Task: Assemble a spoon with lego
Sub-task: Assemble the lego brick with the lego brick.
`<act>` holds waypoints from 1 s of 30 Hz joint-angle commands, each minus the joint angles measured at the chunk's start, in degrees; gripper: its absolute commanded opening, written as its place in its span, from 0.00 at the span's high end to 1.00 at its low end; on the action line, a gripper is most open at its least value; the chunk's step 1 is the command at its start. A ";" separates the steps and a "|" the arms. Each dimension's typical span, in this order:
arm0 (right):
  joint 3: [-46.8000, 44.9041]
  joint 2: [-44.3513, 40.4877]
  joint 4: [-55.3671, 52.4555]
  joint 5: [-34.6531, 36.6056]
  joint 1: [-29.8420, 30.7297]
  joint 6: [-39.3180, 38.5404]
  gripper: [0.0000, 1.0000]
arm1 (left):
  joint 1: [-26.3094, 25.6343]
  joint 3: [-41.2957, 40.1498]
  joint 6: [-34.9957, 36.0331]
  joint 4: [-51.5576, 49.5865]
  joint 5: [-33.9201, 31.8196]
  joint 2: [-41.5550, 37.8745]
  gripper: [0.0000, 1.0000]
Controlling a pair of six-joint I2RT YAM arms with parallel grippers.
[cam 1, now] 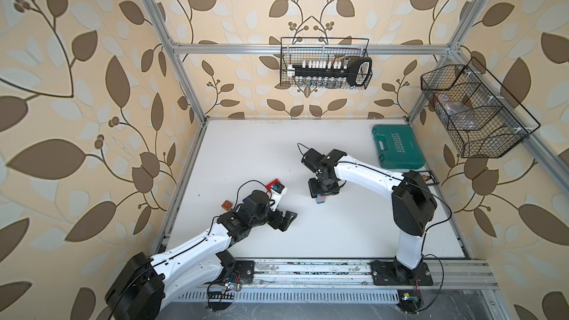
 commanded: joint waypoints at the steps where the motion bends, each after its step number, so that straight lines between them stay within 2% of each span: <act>1: 0.73 -0.80 -1.13 0.58 0.40 1.53 0.73 | -0.26 1.71 0.05 0.68 -0.23 -0.09 0.01; 18: -5.62 -3.93 4.03 -1.05 -0.29 3.40 0.73 | -0.26 1.71 0.05 0.75 -0.01 0.13 0.01; 30: -11.26 -1.46 6.97 -3.63 -2.28 2.03 0.73 | -0.26 1.73 -0.08 0.57 -0.19 0.18 0.01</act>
